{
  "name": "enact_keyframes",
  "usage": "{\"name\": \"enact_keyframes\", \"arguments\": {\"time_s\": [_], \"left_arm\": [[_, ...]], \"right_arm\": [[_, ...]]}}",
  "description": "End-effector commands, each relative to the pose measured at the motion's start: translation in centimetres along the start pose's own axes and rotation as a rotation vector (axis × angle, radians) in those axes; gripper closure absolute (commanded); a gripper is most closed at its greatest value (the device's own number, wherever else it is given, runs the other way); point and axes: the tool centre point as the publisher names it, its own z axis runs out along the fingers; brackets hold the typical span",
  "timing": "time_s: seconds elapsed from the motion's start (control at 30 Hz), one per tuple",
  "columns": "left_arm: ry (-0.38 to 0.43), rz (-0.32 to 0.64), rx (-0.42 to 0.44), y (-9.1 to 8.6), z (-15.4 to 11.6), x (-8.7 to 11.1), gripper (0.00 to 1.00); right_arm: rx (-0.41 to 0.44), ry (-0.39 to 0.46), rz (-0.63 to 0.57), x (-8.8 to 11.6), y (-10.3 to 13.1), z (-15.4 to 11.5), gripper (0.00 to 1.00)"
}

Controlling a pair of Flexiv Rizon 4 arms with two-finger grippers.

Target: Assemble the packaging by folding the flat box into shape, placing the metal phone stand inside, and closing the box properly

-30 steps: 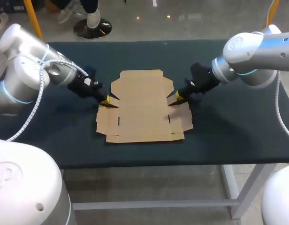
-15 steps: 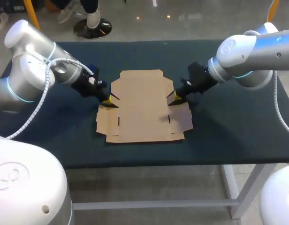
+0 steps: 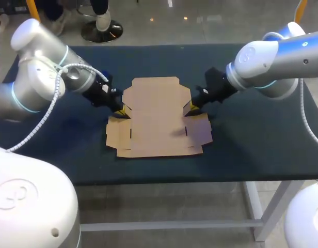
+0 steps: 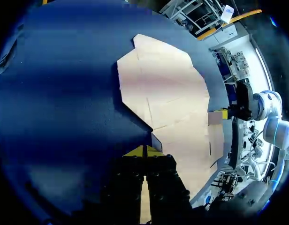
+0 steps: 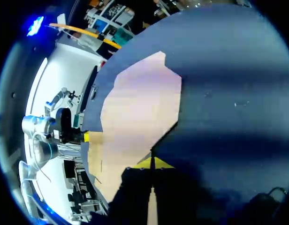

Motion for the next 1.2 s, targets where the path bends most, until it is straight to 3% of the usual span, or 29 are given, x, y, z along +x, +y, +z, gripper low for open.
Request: {"name": "enact_keyframes", "arguments": {"time_s": [0.03,1.2], "left_arm": [[-0.024,-0.006,-0.007,0.0,-0.2,0.7,1.00],[-0.055,0.014,-0.028,0.4,0.7,3.0,1.00]], "right_arm": [[0.005,-0.008,0.004,0.3,0.1,0.0,1.00],[0.043,-0.054,0.004,1.9,-0.1,1.0,1.00]]}}
